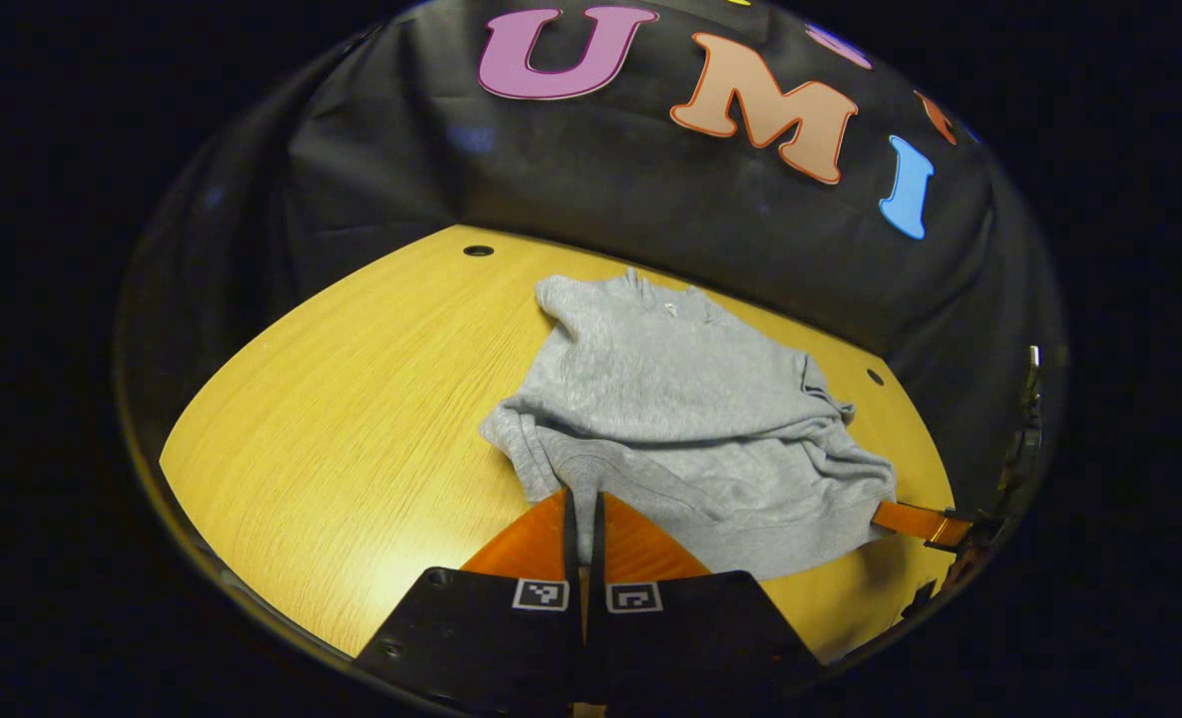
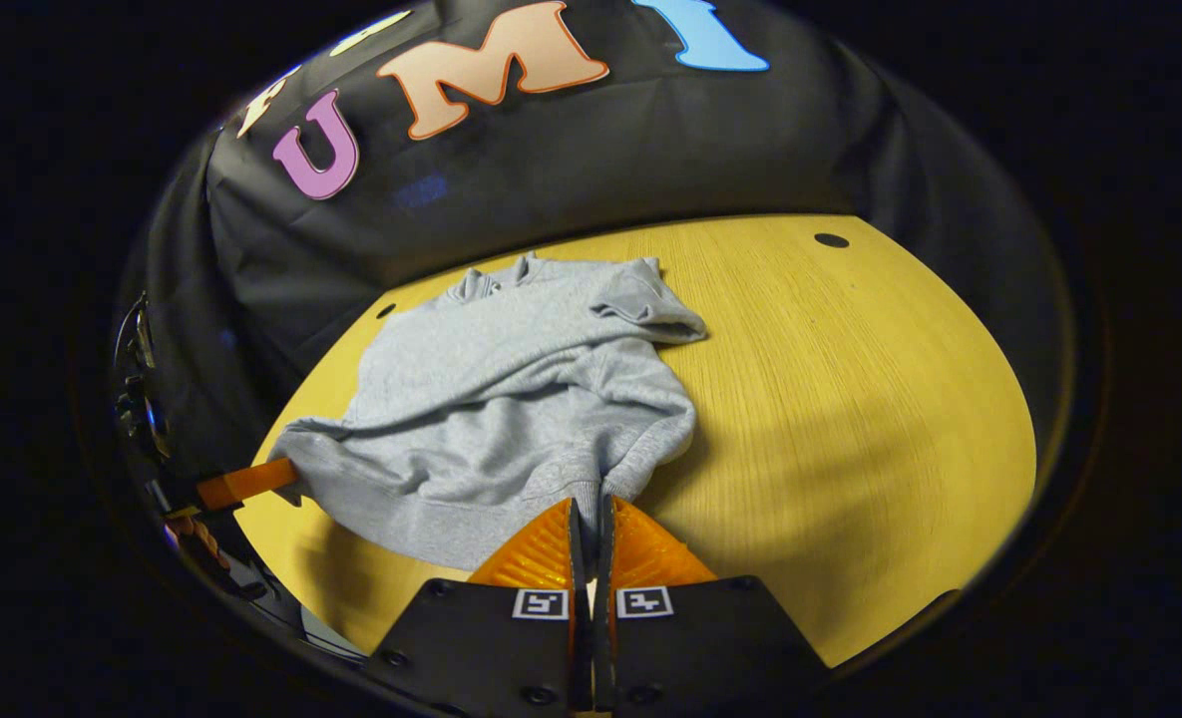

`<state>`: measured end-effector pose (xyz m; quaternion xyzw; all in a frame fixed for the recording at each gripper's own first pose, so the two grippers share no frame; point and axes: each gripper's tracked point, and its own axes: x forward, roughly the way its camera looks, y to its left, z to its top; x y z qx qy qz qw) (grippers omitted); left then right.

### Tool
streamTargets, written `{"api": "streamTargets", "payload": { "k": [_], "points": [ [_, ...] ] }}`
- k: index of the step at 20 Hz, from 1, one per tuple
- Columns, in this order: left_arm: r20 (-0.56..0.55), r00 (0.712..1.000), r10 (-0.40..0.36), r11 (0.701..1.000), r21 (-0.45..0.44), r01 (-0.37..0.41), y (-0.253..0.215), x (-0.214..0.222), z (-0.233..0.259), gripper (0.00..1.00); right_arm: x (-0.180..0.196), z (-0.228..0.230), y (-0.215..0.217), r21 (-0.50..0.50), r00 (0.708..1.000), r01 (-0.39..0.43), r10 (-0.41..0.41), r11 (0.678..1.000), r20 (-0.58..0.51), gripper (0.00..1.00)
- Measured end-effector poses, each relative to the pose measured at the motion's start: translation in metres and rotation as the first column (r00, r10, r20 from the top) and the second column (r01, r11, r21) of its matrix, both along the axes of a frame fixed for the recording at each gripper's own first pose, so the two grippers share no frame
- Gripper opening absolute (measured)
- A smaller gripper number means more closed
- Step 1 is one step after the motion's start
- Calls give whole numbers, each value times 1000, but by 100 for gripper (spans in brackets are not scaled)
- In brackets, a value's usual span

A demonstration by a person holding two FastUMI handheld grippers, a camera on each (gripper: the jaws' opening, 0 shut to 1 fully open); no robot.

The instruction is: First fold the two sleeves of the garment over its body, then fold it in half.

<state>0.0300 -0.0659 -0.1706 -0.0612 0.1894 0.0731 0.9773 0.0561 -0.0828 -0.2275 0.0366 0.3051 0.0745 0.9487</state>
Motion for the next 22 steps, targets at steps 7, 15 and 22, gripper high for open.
{"api": "streamTargets", "payload": {
  "k": [7, 15, 22],
  "points": [
    [104, 995, -9, 1000, 12, 8, -8, 55, 44, 0, 68, 38, 19, 28, 995, -16, 13, 999, 101, 3],
    [212, 977, 24, 1000, 12, -27, 6, 123, 83, 0, 133, 49, 28, 71, 990, 6, -16, 997, 141, 3],
    [164, 986, 41, 998, 38, -48, 16, 175, 55, 0, 172, 25, 21, 77, 996, 50, -55, 996, 68, 4]
  ]
}}
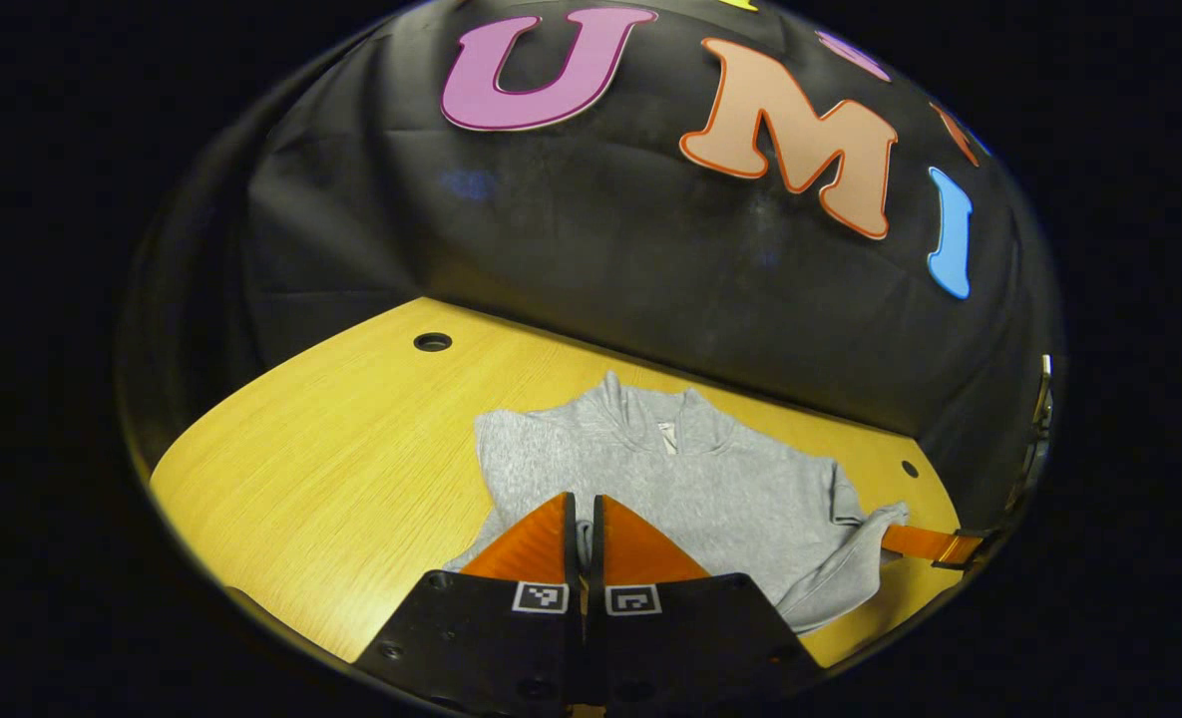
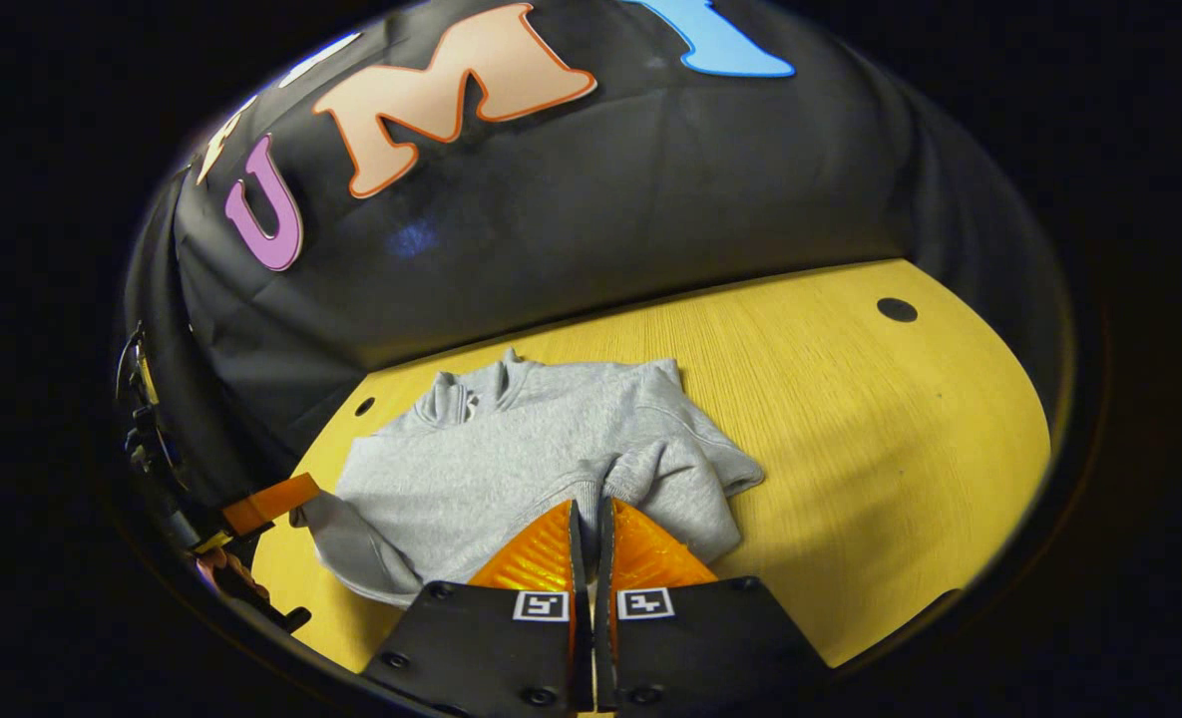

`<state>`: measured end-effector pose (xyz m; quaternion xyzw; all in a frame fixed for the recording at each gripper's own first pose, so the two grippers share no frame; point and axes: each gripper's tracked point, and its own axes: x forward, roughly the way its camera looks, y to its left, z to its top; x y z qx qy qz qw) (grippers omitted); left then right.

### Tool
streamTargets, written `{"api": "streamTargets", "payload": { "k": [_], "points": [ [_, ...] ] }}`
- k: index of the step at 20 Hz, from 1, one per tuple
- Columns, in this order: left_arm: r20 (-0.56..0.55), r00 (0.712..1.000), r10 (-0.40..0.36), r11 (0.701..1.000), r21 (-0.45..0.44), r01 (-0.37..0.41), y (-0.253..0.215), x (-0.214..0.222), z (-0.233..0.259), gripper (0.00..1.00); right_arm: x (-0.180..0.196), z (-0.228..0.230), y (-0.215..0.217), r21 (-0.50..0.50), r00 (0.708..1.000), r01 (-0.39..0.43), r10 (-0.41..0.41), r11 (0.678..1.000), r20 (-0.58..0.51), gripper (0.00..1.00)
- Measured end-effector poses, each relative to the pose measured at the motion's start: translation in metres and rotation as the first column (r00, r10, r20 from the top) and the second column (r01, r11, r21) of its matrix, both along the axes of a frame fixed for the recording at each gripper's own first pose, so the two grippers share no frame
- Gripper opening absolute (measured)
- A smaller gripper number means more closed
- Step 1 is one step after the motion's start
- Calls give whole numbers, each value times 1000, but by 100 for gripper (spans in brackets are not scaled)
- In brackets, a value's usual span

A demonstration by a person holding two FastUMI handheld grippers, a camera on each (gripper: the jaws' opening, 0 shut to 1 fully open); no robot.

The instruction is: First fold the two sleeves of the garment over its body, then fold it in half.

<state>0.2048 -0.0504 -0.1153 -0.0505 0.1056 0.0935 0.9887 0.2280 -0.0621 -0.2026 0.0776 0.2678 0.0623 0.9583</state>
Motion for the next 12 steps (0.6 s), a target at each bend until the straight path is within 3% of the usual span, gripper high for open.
{"api": "streamTargets", "payload": {
  "k": [5, 9, 12],
  "points": [
    [-61, 998, 21, 1000, 5, -21, 10, 13, -28, 0, 12, -19, 1, -26, 1000, -11, 10, 1000, -18, 10],
    [-58, 998, 32, 999, 16, -31, 10, 17, -32, 0, 13, -22, 2, -27, 1000, -21, 21, 999, -20, 22],
    [-58, 998, 19, 998, 63, -15, 9, 20, -31, 5, 12, -17, 22, -18, 997, -72, 72, 997, -10, 67]
  ]
}}
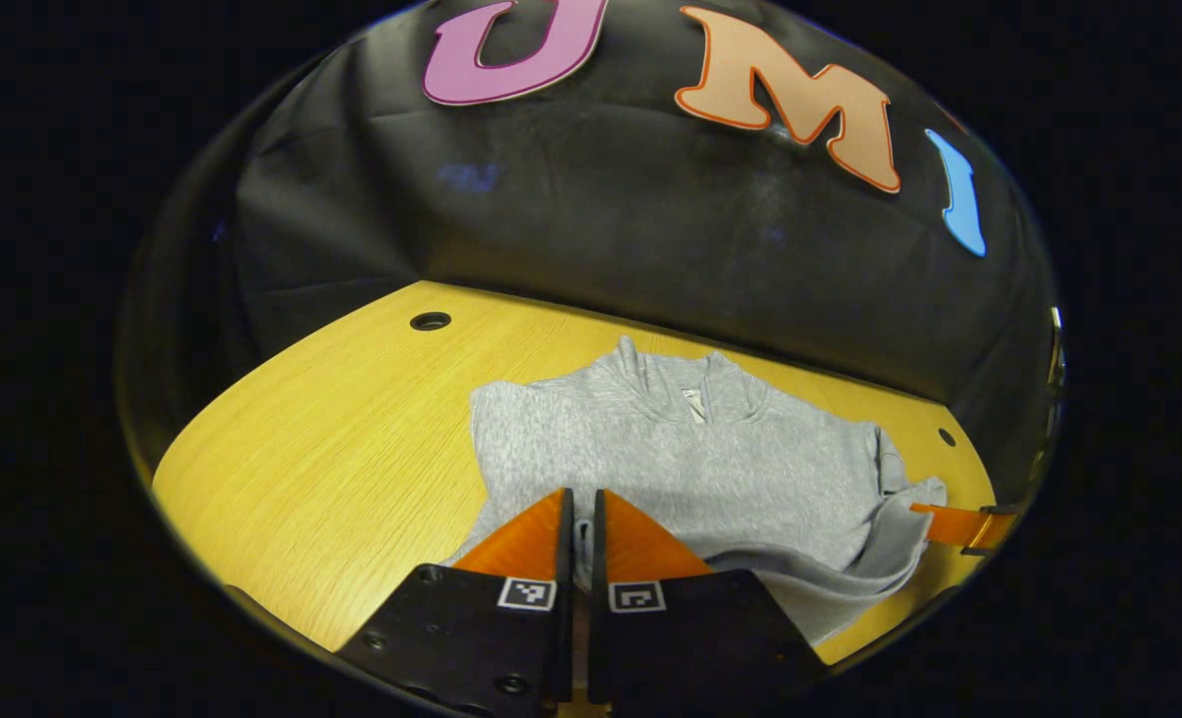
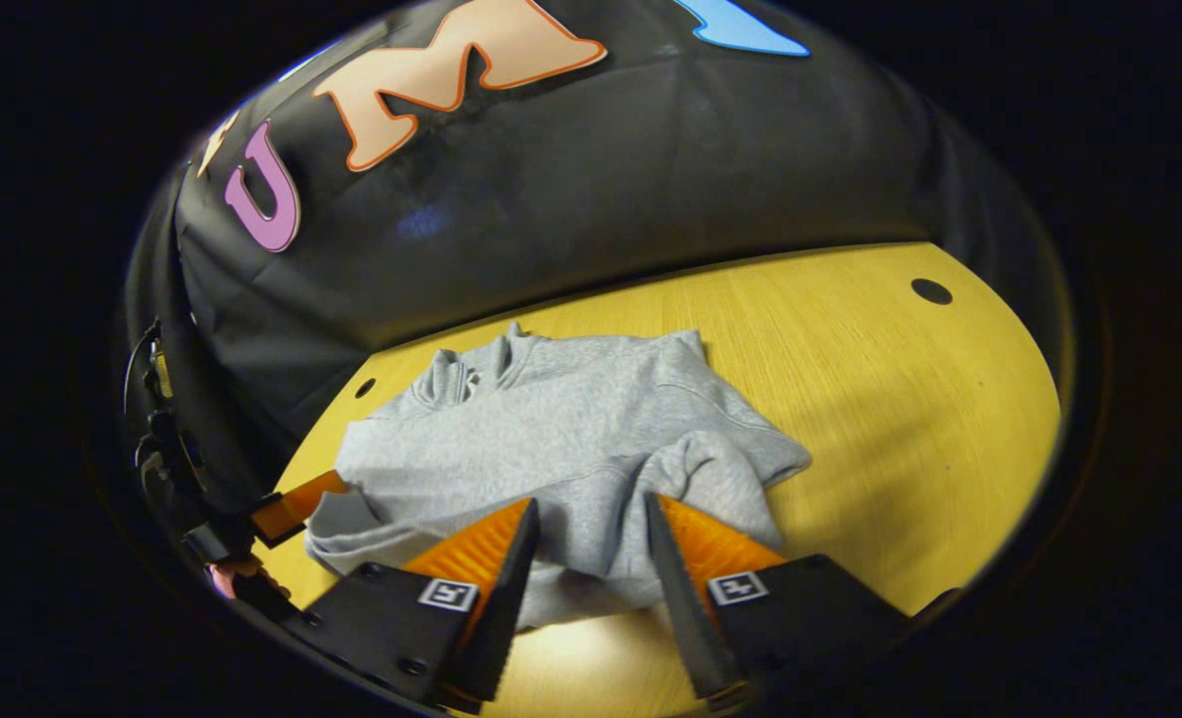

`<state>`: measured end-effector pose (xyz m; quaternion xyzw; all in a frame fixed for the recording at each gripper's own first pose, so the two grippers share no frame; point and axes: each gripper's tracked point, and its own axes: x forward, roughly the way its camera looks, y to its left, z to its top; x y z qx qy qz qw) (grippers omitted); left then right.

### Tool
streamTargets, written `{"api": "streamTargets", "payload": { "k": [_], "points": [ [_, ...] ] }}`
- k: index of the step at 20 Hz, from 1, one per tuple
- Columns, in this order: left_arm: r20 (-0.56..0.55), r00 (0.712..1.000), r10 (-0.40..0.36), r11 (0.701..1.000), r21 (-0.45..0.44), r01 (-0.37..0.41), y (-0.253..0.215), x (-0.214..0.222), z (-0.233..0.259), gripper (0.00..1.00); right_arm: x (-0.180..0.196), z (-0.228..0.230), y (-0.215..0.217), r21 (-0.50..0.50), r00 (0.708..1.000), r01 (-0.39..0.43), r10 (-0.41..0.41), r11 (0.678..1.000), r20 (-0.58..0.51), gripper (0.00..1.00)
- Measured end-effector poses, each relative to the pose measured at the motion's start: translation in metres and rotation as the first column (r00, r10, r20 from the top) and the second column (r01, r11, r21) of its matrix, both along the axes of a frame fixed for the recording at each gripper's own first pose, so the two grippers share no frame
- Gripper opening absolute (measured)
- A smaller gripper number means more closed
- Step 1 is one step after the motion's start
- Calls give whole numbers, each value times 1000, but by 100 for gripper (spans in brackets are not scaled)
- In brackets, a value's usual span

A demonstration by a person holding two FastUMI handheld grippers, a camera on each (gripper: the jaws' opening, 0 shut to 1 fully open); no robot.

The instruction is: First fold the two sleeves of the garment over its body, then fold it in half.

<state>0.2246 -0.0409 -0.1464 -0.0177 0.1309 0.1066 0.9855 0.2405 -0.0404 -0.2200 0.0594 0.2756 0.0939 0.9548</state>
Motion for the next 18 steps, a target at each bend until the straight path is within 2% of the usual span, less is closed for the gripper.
{"api": "streamTargets", "payload": {
  "k": [1, 2, 3, 4, 5, 8, 14, 16, 17, 18],
  "points": [
    [0, 1000, -4, 1000, -3, 4, -2, 3, 0, 28, 1, 3, 2, -27, 1000, -8, 8, 1000, 19, 82],
    [2, 1000, 19, 1000, 17, -19, 3, -3, 6, 51, 1, 11, 3, -47, 999, -13, 15, 999, 48, 83],
    [4, 999, 40, 998, 38, -40, 8, -11, 10, 74, 1, 22, 6, -53, 997, -16, 20, 998, 80, 93],
    [8, 999, 49, 998, 47, -50, 10, -19, 17, 97, 3, 35, 11, -48, 991, -17, 23, 999, 131, 97],
    [33, 999, 38, 998, 42, -40, 7, -31, 35, 96, 3, 58, 15, -42, 979, -16, 24, 999, 201, 97],
    [58, 998, 6, 997, 72, -11, 3, -57, 60, 95, -12, 94, 15, -65, 961, -5, 23, 998, 276, 97],
    [85, 993, -84, 995, 66, 79, -17, -125, 94, 95, -79, 145, 24, -107, 930, 6, 33, 994, 365, 97],
    [73, 992, -105, 993, 64, 101, -19, -142, 97, 95, -103, 151, 30, -99, 926, 11, 27, 995, 378, 98],
    [66, 991, -114, 992, 65, 110, -21, -150, 97, 95, -114, 152, 31, -88, 924, 20, 16, 996, 381, 94],
    [61, 990, -131, 990, 66, 127, -24, -160, 94, 95, -126, 153, 33, -76, 922, 22, 9, 997, 387, 97]
  ]
}}
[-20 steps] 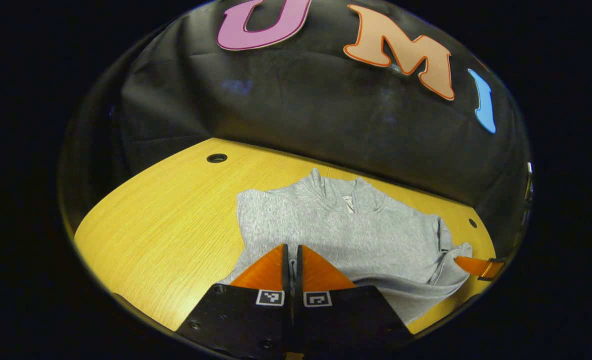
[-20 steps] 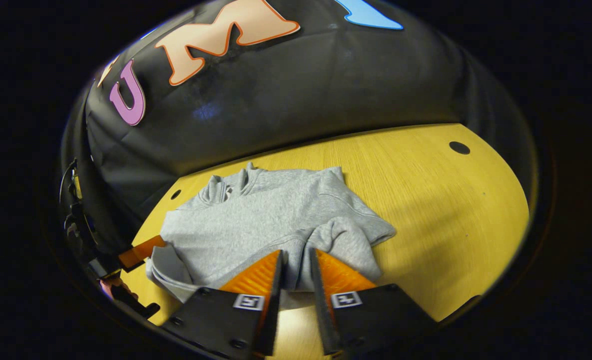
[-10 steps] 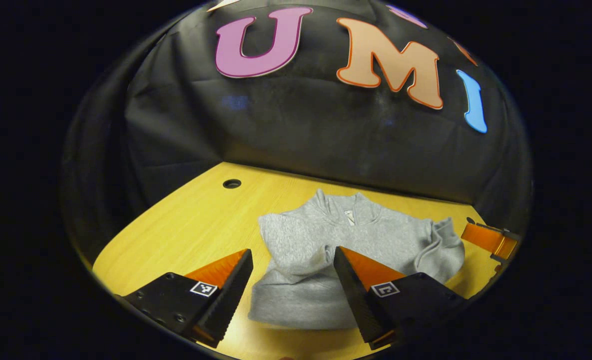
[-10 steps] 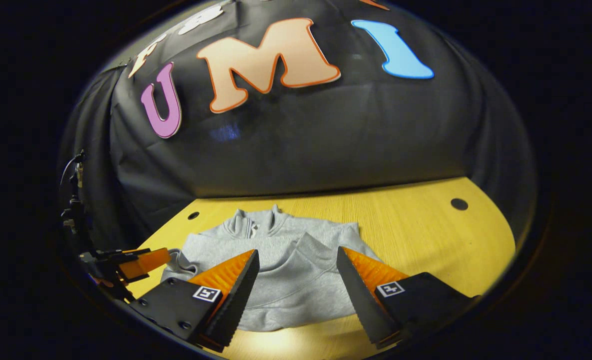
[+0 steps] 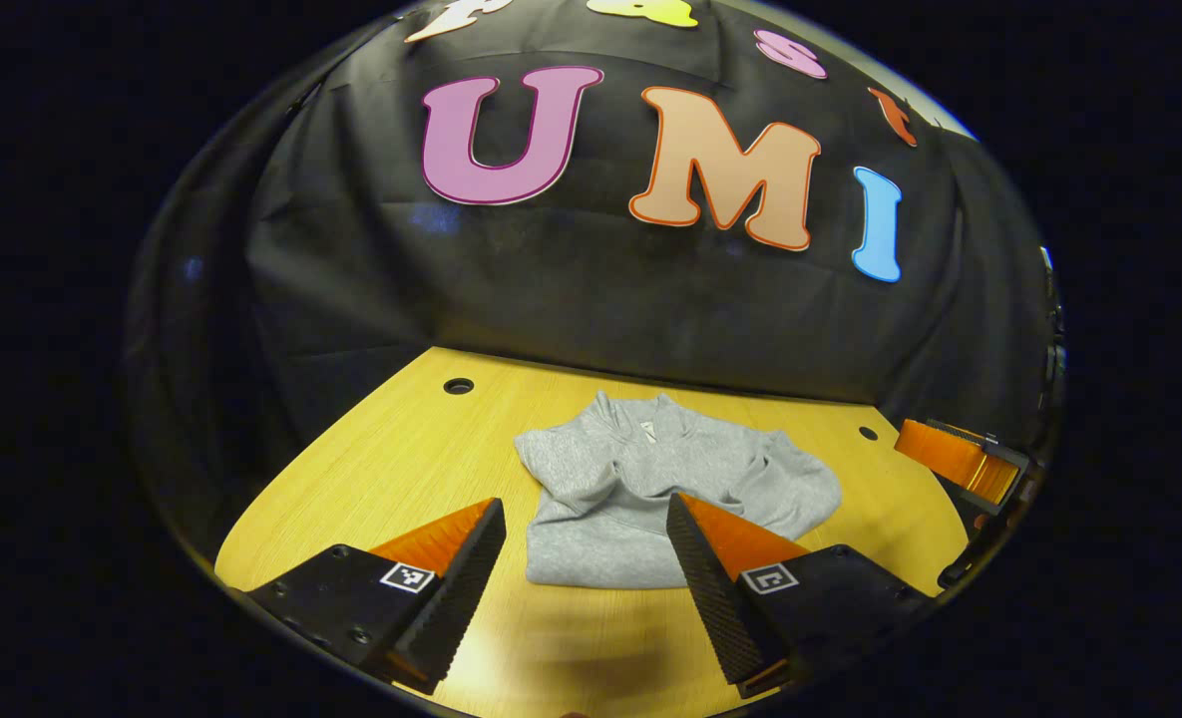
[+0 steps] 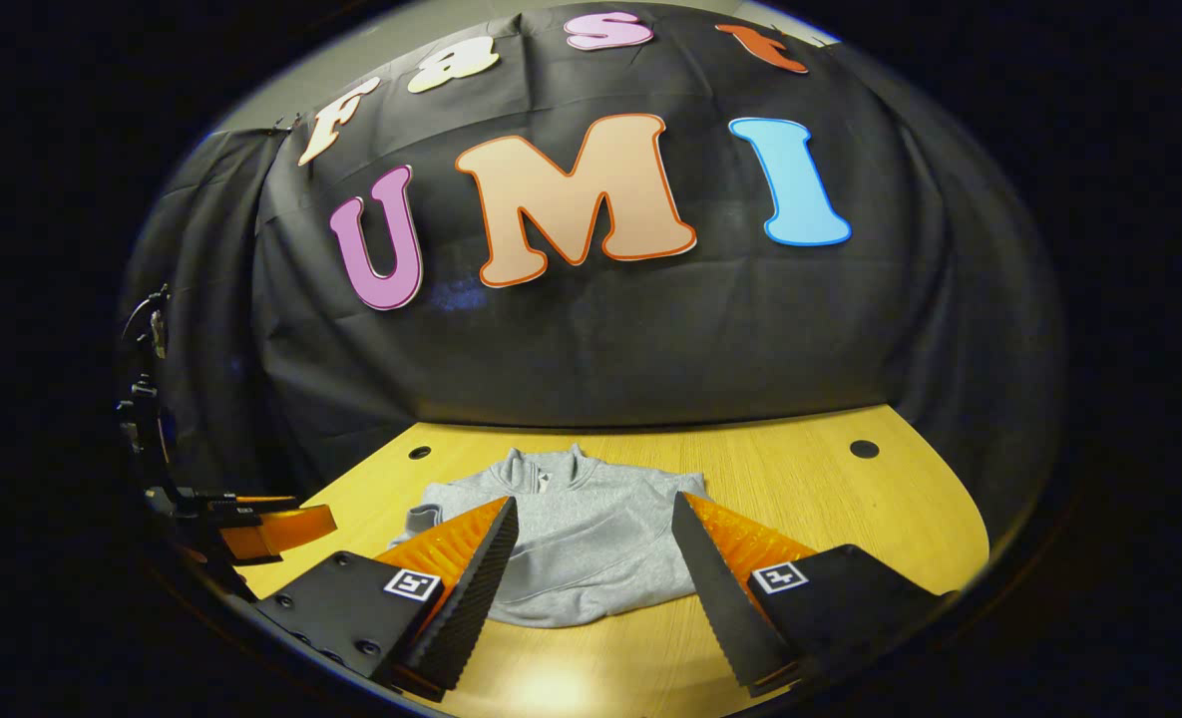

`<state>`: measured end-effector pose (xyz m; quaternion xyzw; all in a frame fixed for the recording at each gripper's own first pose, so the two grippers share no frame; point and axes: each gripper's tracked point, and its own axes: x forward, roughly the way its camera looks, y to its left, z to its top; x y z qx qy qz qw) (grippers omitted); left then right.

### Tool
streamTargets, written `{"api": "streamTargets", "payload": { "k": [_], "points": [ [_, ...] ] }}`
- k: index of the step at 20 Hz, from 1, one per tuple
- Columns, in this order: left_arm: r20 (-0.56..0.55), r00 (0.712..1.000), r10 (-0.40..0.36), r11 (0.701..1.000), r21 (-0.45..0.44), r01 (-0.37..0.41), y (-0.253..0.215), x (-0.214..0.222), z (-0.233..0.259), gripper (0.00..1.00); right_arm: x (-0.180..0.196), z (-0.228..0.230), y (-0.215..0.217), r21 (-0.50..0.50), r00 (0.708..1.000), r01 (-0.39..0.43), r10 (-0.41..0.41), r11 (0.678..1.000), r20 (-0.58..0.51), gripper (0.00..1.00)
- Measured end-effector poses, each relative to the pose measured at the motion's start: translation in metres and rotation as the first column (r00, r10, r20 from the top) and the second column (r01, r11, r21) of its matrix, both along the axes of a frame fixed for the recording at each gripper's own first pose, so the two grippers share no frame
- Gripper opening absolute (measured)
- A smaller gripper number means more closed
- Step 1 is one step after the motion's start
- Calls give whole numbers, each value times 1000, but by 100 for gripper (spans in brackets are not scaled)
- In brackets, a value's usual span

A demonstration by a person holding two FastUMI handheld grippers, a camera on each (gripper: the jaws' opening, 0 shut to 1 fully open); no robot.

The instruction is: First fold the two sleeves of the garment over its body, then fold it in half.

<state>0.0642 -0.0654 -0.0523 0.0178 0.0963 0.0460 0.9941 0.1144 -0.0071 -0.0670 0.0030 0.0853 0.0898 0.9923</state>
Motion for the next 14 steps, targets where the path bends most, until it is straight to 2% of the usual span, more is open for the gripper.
{"api": "streamTargets", "payload": {
  "k": [4, 7, 11, 12, 13, 14],
  "points": [
    [-68, 995, -73, 997, -1, 73, -11, -25, -26, 95, -44, -11, 1, 40, 999, 39, -39, 998, -15, 97],
    [-88, 992, -88, 996, 10, 89, -12, -34, -34, 95, -68, -17, -4, 48, 997, 72, -71, 996, -21, 97],
    [-108, 987, -119, 993, 12, 121, -17, -32, -39, 94, -82, -17, -11, 53, 995, 102, -102, 993, -18, 97],
    [-107, 986, -125, 992, 20, 128, -18, -31, -39, 95, -84, -14, -11, 56, 994, 108, -108, 993, -12, 93],
    [-107, 985, -132, 990, 27, 136, -19, -30, -37, 95, -85, -11, -13, 56, 993, 114, -114, 992, -7, 93],
    [-106, 984, -141, 989, 31, 145, -20, -29, -37, 95, -87, -9, -14, 53, 993, 120, -121, 991, 0, 97]
  ]
}}
